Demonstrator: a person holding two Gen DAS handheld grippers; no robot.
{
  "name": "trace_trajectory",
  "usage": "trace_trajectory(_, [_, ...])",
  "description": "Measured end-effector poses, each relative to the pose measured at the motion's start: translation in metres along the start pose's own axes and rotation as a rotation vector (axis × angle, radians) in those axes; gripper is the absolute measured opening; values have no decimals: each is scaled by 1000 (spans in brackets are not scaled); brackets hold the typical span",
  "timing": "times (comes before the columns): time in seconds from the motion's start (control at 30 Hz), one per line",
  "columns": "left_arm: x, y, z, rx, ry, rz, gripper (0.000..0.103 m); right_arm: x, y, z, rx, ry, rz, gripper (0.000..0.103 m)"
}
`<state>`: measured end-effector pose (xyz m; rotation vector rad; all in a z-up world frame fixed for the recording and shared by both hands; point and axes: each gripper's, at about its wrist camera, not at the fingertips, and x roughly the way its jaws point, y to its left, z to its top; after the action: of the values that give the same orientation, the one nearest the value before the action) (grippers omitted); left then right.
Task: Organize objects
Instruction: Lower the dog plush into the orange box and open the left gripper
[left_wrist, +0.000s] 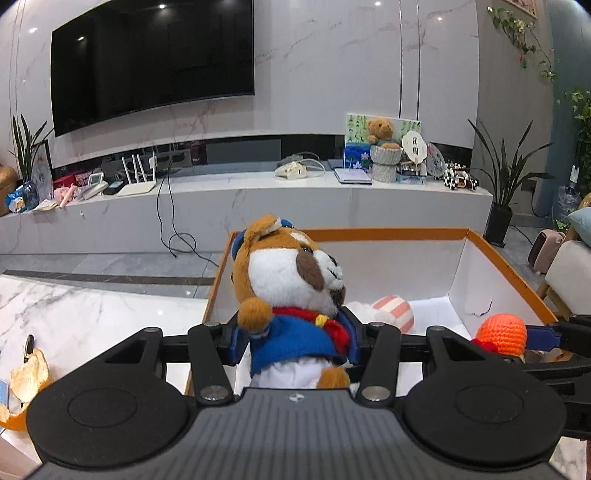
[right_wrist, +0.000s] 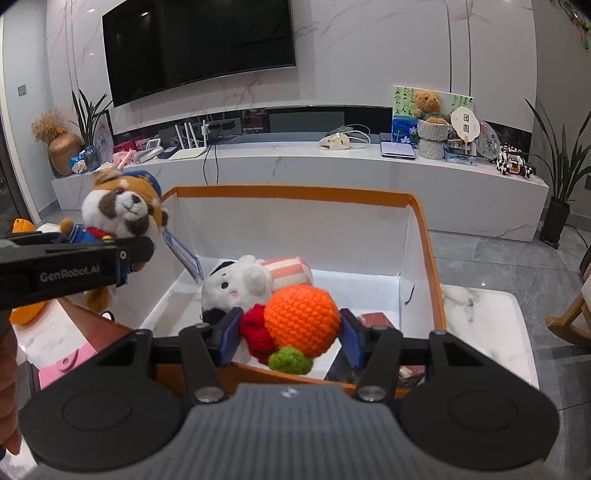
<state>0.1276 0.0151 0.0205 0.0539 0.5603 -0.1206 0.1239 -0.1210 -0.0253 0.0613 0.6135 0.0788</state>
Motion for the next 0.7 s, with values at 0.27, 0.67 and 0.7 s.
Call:
trace_trajectory(0.27, [6,-1,-4,9,37,11,57,1,-2,0,7,11,2,58])
trace_trajectory(0.67, [13,3,-9,15,101,16,57,1,-4,-1,13,16,-4,60])
trace_trajectory(0.7, [13,3,-9,14,101,18,58,1,-4,-1,11,16,-5,60])
